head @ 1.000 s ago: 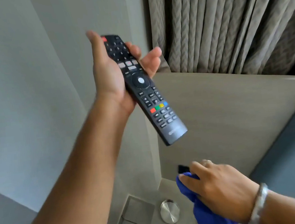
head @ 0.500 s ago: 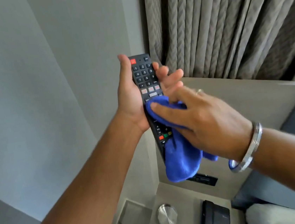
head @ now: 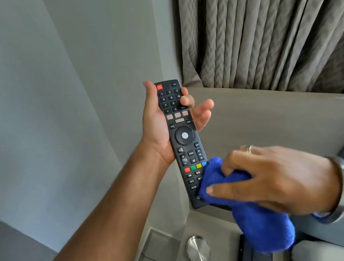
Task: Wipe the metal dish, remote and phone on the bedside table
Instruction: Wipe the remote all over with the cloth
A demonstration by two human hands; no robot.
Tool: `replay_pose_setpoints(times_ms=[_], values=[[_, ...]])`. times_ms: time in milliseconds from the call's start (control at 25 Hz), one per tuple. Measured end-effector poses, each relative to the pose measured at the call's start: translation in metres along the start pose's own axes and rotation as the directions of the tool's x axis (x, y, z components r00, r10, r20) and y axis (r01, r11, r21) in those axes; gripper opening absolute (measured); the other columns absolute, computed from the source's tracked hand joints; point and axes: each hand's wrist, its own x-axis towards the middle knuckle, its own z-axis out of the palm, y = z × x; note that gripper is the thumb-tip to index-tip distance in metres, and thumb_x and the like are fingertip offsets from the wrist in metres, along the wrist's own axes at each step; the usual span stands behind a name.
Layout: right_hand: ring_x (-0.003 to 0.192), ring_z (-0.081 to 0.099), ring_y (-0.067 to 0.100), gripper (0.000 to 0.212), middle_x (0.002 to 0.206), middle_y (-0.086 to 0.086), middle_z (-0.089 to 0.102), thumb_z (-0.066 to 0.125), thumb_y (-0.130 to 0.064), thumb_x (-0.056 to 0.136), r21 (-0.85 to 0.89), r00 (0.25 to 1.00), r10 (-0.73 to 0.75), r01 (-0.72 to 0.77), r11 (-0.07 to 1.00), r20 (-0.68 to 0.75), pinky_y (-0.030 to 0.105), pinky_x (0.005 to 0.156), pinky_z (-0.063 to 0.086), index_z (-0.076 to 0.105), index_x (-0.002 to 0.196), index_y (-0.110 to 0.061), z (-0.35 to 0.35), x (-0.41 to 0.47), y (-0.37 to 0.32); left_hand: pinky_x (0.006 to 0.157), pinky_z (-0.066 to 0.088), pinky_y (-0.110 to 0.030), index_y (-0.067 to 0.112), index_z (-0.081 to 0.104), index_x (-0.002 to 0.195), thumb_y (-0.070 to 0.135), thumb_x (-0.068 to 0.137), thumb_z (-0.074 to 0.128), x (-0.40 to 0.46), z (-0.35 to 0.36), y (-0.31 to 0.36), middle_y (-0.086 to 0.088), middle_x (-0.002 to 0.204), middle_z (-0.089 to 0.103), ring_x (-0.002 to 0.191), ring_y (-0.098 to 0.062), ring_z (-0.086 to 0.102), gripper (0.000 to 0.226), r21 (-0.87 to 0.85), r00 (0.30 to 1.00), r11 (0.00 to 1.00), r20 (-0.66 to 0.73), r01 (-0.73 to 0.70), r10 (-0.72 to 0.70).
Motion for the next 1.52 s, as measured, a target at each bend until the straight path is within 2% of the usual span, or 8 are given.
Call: replay_pose_setpoints(times_ms=[160,280,680,960,1160,1320,1400,1520], values=[[0.063,0.050,0.029,0.042,0.092,0.013,0.057,0.048,-0.023,0.088,-0.001,0.960,0.218,-0.222,0.975,-0.175,0.039,0.053,0.051,0.060,0.128,-0.021,-0.010,0.011,0.005,0.073,0.062,-0.041,0.011,0.055,0.092,0.081,0.088,0.030,-0.003,0.004,-0.006,0.001,0.064,0.060,0.082,-0.032,0.073,0.075,0.018,0.999,1.000,0.025,0.022,-0.023],[0.060,0.047,0.029,0.045,0.093,0.012,0.054,0.048,-0.026,0.088,0.078,0.944,0.296,-0.288,0.955,-0.146,0.041,0.054,0.051,0.056,0.132,-0.019,0.004,0.022,-0.014,0.077,0.061,-0.044,0.010,0.056,0.092,0.081,0.088,0.030,-0.004,0.007,-0.007,0.001,0.064,0.059,0.084,-0.033,0.073,0.075,0.017,1.000,1.000,0.026,0.005,-0.006],[0.061,0.047,0.025,0.047,0.093,0.010,0.059,0.048,-0.015,0.087,-0.017,0.972,-0.166,0.171,0.985,0.169,0.030,0.040,0.044,0.054,0.133,-0.026,0.000,-0.018,-0.001,0.071,0.064,-0.043,0.009,0.055,0.092,0.078,0.090,0.031,-0.012,-0.008,-0.011,0.002,0.062,0.058,0.080,-0.035,0.074,0.073,-0.094,0.999,0.995,-0.013,0.035,-0.037],[0.059,0.046,0.027,0.049,0.091,0.012,0.055,0.063,-0.018,0.082,0.004,0.972,0.225,-0.225,0.974,-0.068,0.039,0.049,0.050,0.056,0.131,-0.018,0.008,0.009,-0.014,0.073,0.063,-0.042,0.009,0.055,0.091,0.079,0.090,0.030,-0.009,-0.005,-0.023,0.001,0.062,0.059,0.081,-0.034,0.074,0.074,-0.076,0.999,0.996,0.004,0.042,-0.042],[0.056,0.039,0.021,0.046,0.087,0.010,0.057,0.055,-0.019,0.085,0.053,0.991,0.118,-0.121,0.991,0.063,0.033,0.043,0.046,0.056,0.131,-0.017,0.018,-0.006,-0.028,0.069,0.064,-0.043,0.008,0.057,0.091,0.077,0.091,0.035,-0.011,-0.008,-0.028,0.001,0.062,0.057,0.079,-0.036,0.074,0.072,-0.085,0.997,0.996,-0.077,0.010,-0.017],[0.060,0.046,0.023,0.046,0.090,0.009,0.059,0.055,-0.016,0.086,-0.033,0.979,-0.106,0.113,0.993,0.173,0.031,0.039,0.042,0.055,0.132,-0.019,0.001,-0.016,-0.012,0.070,0.063,-0.042,0.009,0.058,0.090,0.078,0.089,0.036,-0.012,-0.009,-0.033,0.001,0.064,0.058,0.083,-0.037,0.074,0.072,-0.080,0.997,0.996,-0.071,0.027,-0.032],[0.064,0.049,0.024,0.041,0.095,0.011,0.056,0.050,-0.018,0.090,-0.060,0.997,-0.044,0.048,0.997,0.067,0.033,0.044,0.047,0.058,0.129,-0.015,-0.022,-0.007,0.007,0.076,0.060,-0.041,0.010,0.061,0.091,0.078,0.088,0.036,-0.013,-0.010,-0.036,-0.002,0.072,0.065,0.088,-0.033,0.073,0.072,-0.004,0.999,0.999,-0.016,0.052,-0.052],[0.065,0.052,0.030,0.039,0.096,0.014,0.053,0.047,-0.023,0.092,-0.099,0.950,0.243,-0.266,0.959,-0.197,0.041,0.056,0.052,0.058,0.128,-0.013,-0.047,0.020,0.027,0.089,0.056,-0.036,0.011,0.068,0.113,0.073,0.094,0.030,-0.015,-0.007,-0.047,-0.009,0.104,0.074,0.104,-0.024,0.069,0.076,0.143,0.996,0.990,0.092,0.004,-0.018]])
